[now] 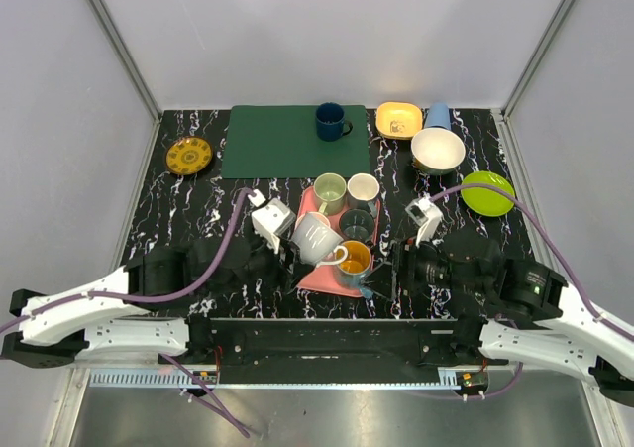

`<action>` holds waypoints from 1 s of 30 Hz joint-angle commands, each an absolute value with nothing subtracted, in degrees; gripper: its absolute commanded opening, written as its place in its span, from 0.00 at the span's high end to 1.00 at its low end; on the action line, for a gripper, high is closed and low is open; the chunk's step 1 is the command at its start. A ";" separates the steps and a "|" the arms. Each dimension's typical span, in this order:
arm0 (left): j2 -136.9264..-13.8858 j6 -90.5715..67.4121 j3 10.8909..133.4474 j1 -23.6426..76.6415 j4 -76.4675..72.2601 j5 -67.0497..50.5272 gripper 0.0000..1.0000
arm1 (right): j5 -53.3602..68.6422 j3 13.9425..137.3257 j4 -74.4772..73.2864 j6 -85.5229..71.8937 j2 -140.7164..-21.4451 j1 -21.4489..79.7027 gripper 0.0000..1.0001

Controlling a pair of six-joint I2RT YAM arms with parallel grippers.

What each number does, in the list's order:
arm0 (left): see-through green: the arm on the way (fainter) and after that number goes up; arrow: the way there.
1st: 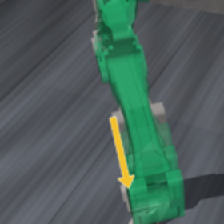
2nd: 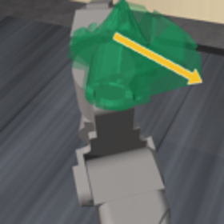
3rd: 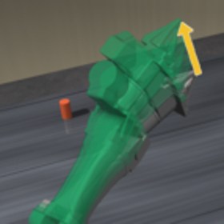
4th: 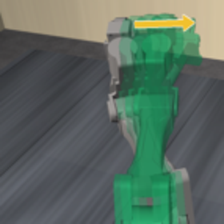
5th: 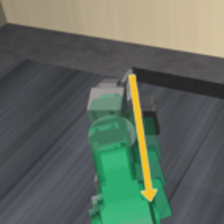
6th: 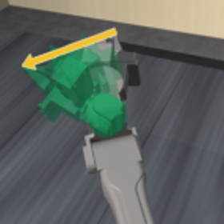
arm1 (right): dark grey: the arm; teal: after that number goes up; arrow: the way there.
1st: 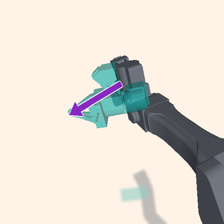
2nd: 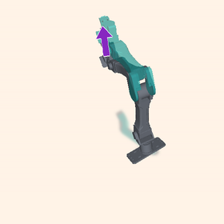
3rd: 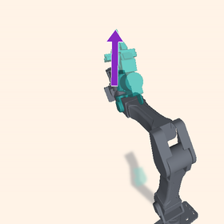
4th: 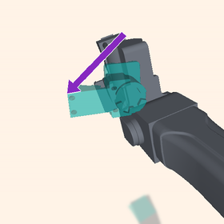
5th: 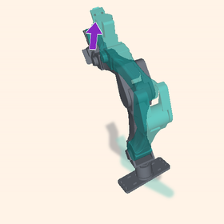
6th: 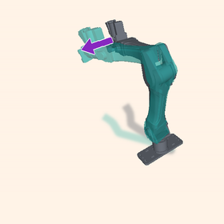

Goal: Turn the mug right side up

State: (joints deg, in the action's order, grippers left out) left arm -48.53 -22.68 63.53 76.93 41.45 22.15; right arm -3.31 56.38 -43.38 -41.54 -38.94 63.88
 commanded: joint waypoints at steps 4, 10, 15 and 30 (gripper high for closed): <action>-45.53 -21.80 67.06 76.82 34.02 14.95 1.00 | 12.83 57.30 -26.81 -32.27 -45.25 64.25 0.20; -43.86 -22.32 64.87 76.82 30.42 10.38 1.00 | 12.93 61.69 -25.14 -27.96 -52.46 64.25 0.19; -42.37 -22.76 62.76 76.82 27.43 8.00 1.00 | 11.16 61.35 -21.73 -26.98 -53.62 64.25 0.21; -42.63 -22.85 60.03 76.82 24.52 3.96 1.00 | 13.09 56.34 -7.91 -28.65 -49.22 64.07 0.79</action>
